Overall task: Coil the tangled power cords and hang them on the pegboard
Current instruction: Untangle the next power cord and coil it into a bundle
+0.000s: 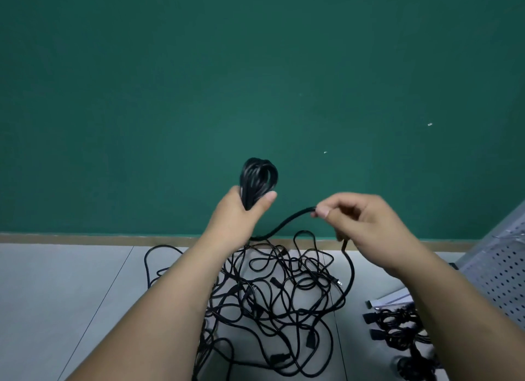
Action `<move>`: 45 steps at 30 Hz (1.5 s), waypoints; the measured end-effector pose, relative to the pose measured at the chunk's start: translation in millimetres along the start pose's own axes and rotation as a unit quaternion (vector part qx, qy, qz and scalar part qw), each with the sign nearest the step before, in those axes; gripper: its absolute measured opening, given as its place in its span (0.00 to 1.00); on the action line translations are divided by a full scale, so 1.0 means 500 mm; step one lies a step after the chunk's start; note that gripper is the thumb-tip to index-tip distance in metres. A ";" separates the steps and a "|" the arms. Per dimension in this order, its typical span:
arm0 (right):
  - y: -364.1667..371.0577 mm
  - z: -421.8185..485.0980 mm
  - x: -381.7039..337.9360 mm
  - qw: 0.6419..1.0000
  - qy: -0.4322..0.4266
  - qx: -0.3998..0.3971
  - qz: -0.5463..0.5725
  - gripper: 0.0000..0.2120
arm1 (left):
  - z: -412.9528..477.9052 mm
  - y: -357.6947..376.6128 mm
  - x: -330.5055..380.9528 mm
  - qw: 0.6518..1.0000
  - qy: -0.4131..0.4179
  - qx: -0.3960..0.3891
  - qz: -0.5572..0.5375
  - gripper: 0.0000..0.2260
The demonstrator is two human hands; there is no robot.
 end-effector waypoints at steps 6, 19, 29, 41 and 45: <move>-0.006 0.010 0.005 0.955 -0.079 0.212 -0.193 0.02 | -0.039 0.093 0.059 0.983 0.025 -0.175 -0.042 0.35; -0.031 0.014 0.036 0.990 0.037 0.136 0.001 0.03 | -0.071 0.151 0.062 0.935 -0.006 -0.310 -0.172 0.08; -0.017 0.006 0.042 0.989 0.112 0.087 0.036 0.17 | -0.049 0.143 0.046 0.946 -0.015 -0.242 -0.215 0.08; 0.029 0.017 0.050 0.934 0.171 0.144 0.279 0.15 | -0.075 0.174 0.058 0.899 -0.068 -0.273 -0.337 0.07; 0.027 0.020 0.056 0.943 0.160 0.155 0.247 0.15 | -0.076 0.173 0.062 0.876 -0.068 -0.277 -0.390 0.02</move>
Point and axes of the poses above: each hand's wrist, its own z-axis towards the middle knuckle, its own y-axis out of the palm, x = y × z, the point moved 3 cm from there along z, towards the middle knuckle, and after that the axes turned 8 degrees about -x, right-handed, at the moved point
